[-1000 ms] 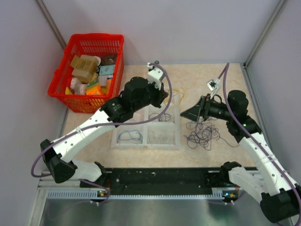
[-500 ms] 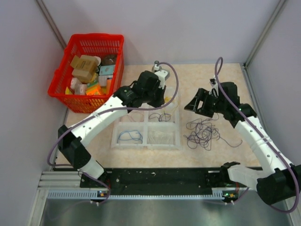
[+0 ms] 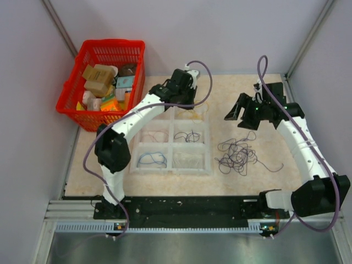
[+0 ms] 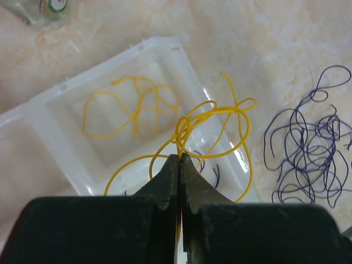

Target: Untangle the cables

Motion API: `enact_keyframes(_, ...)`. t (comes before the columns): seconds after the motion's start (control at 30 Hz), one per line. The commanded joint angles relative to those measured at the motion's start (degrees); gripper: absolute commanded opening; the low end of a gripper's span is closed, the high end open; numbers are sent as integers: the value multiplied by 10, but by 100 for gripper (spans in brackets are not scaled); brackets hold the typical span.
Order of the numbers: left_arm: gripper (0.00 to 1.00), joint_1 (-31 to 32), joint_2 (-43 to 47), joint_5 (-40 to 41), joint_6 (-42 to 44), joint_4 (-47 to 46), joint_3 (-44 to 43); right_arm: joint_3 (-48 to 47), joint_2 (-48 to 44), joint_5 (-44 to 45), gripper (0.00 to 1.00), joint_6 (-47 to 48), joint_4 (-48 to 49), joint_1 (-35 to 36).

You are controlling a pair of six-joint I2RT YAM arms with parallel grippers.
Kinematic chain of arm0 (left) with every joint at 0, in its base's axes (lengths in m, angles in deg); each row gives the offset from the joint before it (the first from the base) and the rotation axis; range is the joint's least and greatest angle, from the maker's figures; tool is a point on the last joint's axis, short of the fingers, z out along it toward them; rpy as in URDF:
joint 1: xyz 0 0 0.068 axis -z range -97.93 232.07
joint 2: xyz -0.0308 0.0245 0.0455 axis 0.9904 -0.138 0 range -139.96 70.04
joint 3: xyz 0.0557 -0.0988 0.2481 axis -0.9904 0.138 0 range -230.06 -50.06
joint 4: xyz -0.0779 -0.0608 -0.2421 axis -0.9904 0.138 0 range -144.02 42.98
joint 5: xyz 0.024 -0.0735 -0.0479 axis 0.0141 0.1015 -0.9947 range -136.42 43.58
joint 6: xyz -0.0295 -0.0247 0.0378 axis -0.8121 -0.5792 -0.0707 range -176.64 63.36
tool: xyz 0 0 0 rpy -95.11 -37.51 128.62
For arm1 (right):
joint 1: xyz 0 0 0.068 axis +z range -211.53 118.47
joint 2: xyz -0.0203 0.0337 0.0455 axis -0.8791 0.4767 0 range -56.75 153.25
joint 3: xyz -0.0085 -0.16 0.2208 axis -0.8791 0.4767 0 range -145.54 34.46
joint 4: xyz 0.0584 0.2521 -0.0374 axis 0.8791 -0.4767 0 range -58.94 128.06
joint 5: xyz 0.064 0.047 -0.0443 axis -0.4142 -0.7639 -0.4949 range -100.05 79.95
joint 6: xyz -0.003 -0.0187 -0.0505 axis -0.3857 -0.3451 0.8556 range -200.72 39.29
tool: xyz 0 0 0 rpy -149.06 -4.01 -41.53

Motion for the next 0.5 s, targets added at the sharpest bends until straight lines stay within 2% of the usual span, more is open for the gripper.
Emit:
enact_keyframes(0.0, 0, -6, -68, -15, 18, -46, -66, -54, 1, -7, 74, 38, -70, -3)
enact_keyframes(0.27, 0, -25, -102, 5, 20, -100, -32, -61, -9, 15, 74, 61, -112, -21)
enact_keyframes(0.47, 0, -41, -174, 12, 14, -41, -77, -57, -8, 16, 74, 50, -114, -21)
